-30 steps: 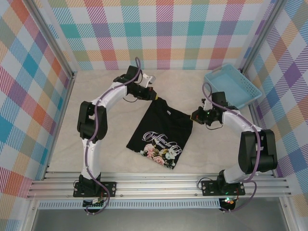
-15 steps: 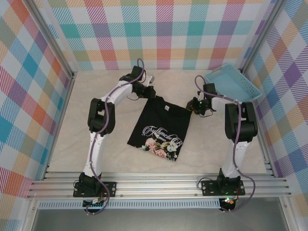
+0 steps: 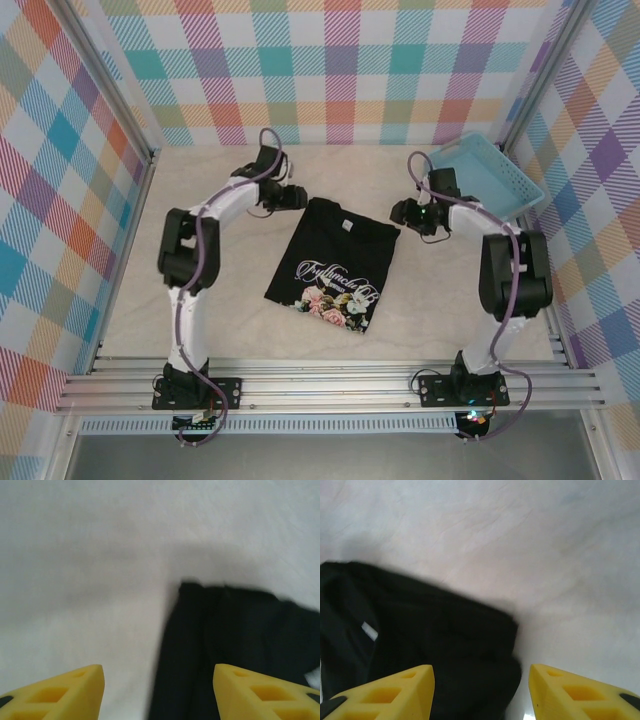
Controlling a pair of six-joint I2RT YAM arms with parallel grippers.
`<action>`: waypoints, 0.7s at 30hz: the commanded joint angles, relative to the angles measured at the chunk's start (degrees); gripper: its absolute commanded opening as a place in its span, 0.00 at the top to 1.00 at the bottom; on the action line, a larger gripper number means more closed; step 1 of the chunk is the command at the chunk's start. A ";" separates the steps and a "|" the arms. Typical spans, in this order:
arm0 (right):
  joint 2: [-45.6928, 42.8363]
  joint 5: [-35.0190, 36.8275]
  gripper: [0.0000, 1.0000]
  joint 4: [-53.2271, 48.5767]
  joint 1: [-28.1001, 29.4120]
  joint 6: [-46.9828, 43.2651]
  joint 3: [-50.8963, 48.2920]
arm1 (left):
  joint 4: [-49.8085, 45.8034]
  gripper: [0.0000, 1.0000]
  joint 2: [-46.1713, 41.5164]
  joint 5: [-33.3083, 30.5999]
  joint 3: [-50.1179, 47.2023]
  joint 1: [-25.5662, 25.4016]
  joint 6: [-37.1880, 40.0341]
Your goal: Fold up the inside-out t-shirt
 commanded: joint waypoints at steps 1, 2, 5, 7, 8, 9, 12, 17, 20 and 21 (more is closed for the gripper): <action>-2.20 -0.97 0.49 -1.31 5.18 -1.80 -2.69 | 10.27 0.40 -8.88 9.67 -9.99 -0.08 -5.00; -2.00 -0.81 0.50 -1.33 6.62 -1.99 -2.36 | 10.35 0.41 -9.76 11.23 -11.79 -0.44 -5.39; 0.09 3.61 0.51 -2.96 9.15 -4.13 0.82 | 9.50 0.41 -9.81 10.69 -13.62 -1.38 -3.53; 1.91 4.80 0.51 -4.10 9.48 -4.94 3.39 | 8.82 0.41 -8.48 11.41 -13.43 -1.47 -2.44; 3.01 5.00 0.51 -4.05 9.64 -5.10 4.40 | 8.92 0.41 -7.67 12.06 -13.27 -1.55 -2.27; 4.24 5.01 0.50 -3.89 9.90 -5.16 5.57 | 9.14 0.41 -6.75 12.98 -13.10 -1.64 -2.21; 8.30 5.35 0.52 -4.59 10.87 -4.73 9.72 | 9.19 0.42 -4.43 15.48 -12.11 -2.06 -2.03; 13.19 9.57 0.69 -5.37 11.16 -2.75 15.54 | 6.59 0.50 -2.13 15.59 -11.20 -2.61 -0.32; 15.14 11.55 0.83 -5.62 11.12 -2.23 18.46 | 6.55 0.55 -1.94 15.41 -12.39 -2.61 0.33; 15.75 12.10 0.87 -5.87 11.09 -2.26 19.37 | 6.55 0.58 -1.84 15.58 -12.75 -2.61 0.43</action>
